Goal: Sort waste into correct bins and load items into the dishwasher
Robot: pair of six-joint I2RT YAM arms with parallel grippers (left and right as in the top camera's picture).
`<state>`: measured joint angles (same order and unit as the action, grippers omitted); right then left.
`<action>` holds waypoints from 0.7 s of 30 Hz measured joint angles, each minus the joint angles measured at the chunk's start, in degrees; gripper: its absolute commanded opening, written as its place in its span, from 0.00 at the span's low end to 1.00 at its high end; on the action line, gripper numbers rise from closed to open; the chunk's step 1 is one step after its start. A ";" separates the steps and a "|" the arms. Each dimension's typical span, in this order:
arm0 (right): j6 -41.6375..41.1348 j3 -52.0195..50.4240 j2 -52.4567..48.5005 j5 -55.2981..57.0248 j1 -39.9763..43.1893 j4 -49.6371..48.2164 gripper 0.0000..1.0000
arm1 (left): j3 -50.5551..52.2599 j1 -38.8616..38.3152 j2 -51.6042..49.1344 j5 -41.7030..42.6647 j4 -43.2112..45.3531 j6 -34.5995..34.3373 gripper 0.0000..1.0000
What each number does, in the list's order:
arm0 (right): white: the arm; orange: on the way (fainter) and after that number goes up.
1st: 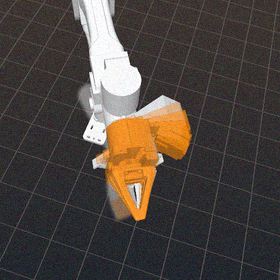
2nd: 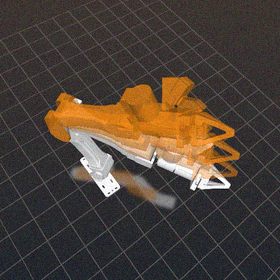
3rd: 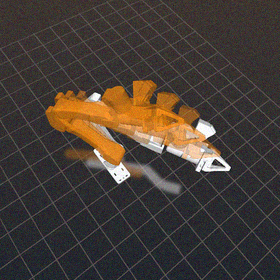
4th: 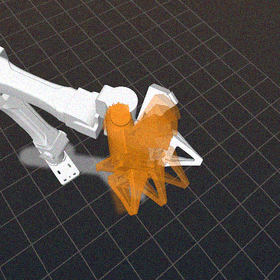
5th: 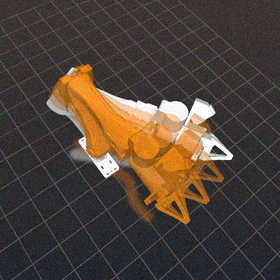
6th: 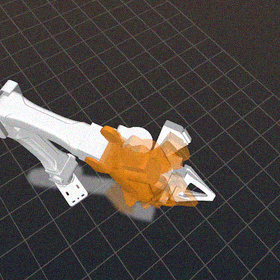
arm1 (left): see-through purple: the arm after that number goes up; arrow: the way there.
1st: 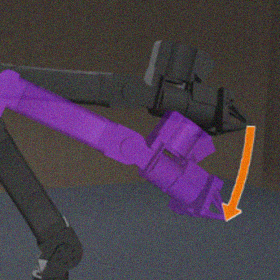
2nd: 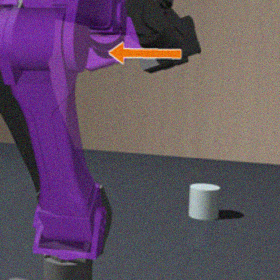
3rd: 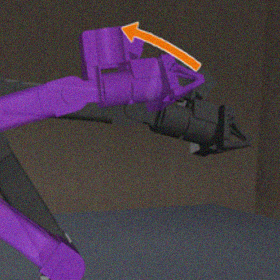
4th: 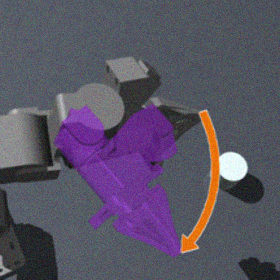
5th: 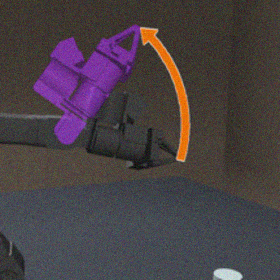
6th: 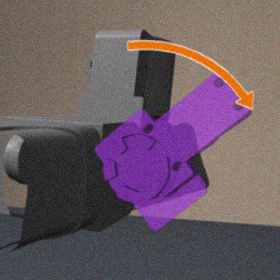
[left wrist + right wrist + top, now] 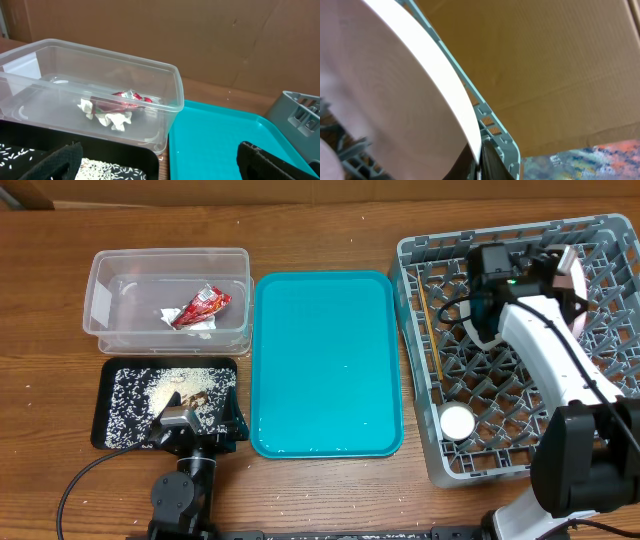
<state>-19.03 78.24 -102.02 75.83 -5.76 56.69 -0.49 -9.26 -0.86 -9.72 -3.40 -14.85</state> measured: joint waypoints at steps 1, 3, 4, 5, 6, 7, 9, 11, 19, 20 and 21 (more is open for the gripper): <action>0.11 -0.04 0.00 0.13 -0.50 -0.31 0.39 | 0.00 0.00 0.00 0.00 0.00 0.00 1.00; 0.35 -0.17 -0.02 1.25 -1.42 -0.72 0.67 | -0.02 0.00 0.00 0.00 0.00 0.00 1.00; 0.28 -0.22 -0.02 2.03 -1.68 -1.01 0.78 | 0.00 0.00 0.00 0.00 0.00 -0.02 1.00; 0.46 -0.26 -0.02 3.26 -1.99 -1.66 0.82 | 0.00 0.00 0.00 0.00 0.00 -0.02 1.00; 0.70 -0.31 -0.02 4.09 -2.25 -2.25 0.86 | 0.00 0.00 0.00 0.00 0.00 0.00 1.00; 0.79 -0.37 -0.02 5.27 -2.38 -3.17 0.87 | -0.02 0.00 0.00 0.00 0.00 0.00 1.00; 0.76 -0.39 0.00 7.10 -2.95 -5.18 0.87 | 0.00 0.00 0.00 0.00 0.00 -0.02 1.00; 0.81 -0.37 0.11 7.26 -3.72 -5.38 0.87 | 0.00 0.00 0.00 0.00 0.00 0.00 1.00; 3.13 4.24 4.74 -13.16 -8.70 -5.16 0.86 | 0.00 0.00 0.00 0.00 0.00 -0.02 1.00; 3.50 4.92 5.75 -16.41 -9.11 -4.96 0.86 | -0.02 0.00 0.00 0.00 0.00 0.00 1.00; 3.89 5.55 6.86 -20.04 -9.68 -4.52 0.87 | -0.02 0.00 0.00 0.00 0.00 0.00 1.00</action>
<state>-15.14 83.79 -95.15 55.79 -15.44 52.16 -0.51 -9.26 -0.86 -9.72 -3.40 -14.85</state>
